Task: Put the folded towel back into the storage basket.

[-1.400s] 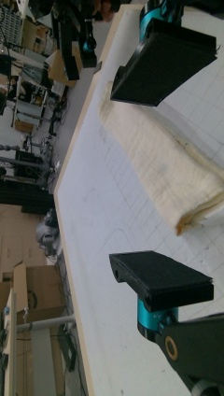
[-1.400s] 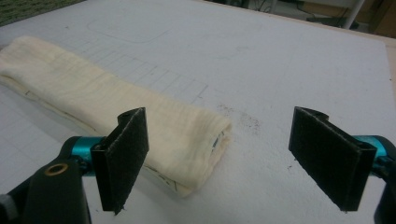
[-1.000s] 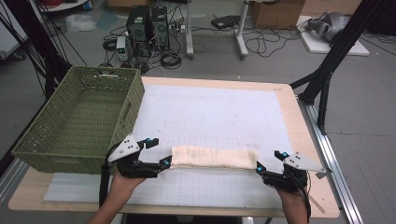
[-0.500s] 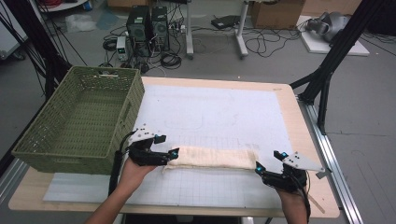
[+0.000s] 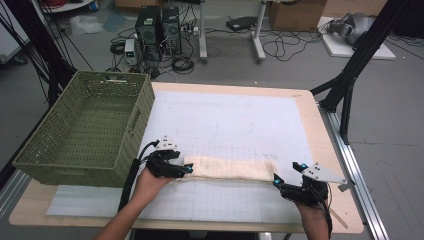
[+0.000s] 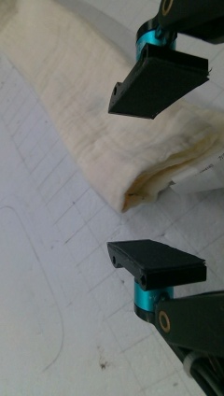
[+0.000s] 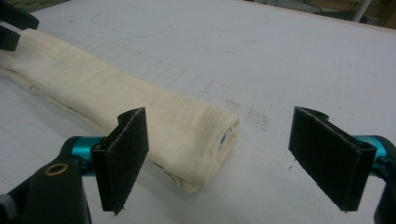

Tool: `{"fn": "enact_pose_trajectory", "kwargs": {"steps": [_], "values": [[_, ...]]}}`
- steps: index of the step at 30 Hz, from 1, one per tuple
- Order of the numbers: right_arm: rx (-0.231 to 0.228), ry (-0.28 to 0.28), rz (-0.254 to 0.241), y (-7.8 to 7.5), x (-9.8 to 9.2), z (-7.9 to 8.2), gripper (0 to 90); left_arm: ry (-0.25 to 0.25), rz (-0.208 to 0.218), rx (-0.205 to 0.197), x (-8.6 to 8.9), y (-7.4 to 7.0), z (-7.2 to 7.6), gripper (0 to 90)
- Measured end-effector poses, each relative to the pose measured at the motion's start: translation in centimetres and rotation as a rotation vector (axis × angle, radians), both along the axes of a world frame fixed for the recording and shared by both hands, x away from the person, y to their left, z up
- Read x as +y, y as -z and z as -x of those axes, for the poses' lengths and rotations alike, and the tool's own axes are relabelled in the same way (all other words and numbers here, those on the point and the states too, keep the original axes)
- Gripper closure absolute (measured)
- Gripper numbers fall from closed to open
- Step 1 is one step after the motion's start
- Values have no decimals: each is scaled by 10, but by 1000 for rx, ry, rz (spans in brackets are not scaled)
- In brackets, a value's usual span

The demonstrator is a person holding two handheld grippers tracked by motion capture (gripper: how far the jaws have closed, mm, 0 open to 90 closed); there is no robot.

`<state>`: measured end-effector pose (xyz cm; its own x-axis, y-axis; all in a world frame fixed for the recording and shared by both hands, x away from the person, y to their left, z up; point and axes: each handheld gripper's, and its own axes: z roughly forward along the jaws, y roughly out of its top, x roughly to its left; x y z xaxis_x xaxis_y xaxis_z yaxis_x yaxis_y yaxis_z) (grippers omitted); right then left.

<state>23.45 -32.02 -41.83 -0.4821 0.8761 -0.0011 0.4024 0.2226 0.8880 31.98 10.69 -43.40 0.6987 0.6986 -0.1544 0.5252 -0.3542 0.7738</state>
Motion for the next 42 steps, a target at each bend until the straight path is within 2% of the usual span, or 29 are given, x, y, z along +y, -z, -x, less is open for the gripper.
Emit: {"fn": "enact_pose_trajectory", "kwargs": {"steps": [2, 6, 7, 9, 13, 14, 17, 18, 19, 20, 23, 26, 27, 28, 29, 34, 37, 39, 40, 42], "values": [[0, 0, 1, 0, 0, 0, 186, 10, -22, 7, -2, 2, 0, 309], [5, -2, 1, 0, 0, 0, 187, 8, -31, 10, -4, 7, 2, 324], [5, -2, 1, 0, 0, 0, 187, 17, -50, 20, -5, 11, 2, 324], [5, -3, 3, 0, 0, 0, 190, 10, -64, -12, -7, 13, 6, 337], [5, -4, 5, 0, 0, 0, 190, 22, -78, -28, -7, 12, 7, 373], [4, -2, 5, 0, 0, 0, 190, 32, -73, -28, -7, 12, 7, 407], [5, -1, 4, 1, 0, 0, 190, 82, -54, -24, -9, 12, 11, 603], [3, 1, 12, 1, 0, -1, 193, 97, -43, -20, -9, 12, 12, 739], [3, 1, 12, 1, 0, -1, 193, 106, -47, -24, -10, 12, 12, 739], [3, 3, 15, 1, 1, -1, 195, 109, -37, -21, -10, 12, 12, 786], [0, 11, 13, 1, 0, -1, 194, 114, -34, -21, -9, 12, 12, 799], [-9, 27, 2, 1, -1, 0, 194, 114, -12, -29, -7, 12, 13, 808], [-22, 38, 4, 1, -2, -1, 194, 110, 24, -32, -5, 12, 14, 809], [-22, 38, 4, 1, -2, -1, 194, 110, 24, -32, -5, 12, 14, 810], [-23, 56, -13, 1, -3, -1, 185, 108, 49, -33, -3, 12, 14, 810], [-35, 59, -26, 1, -4, -1, 166, 107, 139, -56, 5, 8, 17, 811], [-11, 65, -80, 1, -4, -2, 166, 123, 173, -65, 9, 4, 20, 811], [-9, 48, -44, 1, 4, -6, 166, 133, 190, -75, 12, 2, 23, 810], [-9, 48, -44, 1, 4, -6, 166, 133, 190, -75, 12, 2, 23, 810], [10, 32, -14, 2, 13, -11, 166, 138, 194, -83, 14, 1, 25, 810]]}}
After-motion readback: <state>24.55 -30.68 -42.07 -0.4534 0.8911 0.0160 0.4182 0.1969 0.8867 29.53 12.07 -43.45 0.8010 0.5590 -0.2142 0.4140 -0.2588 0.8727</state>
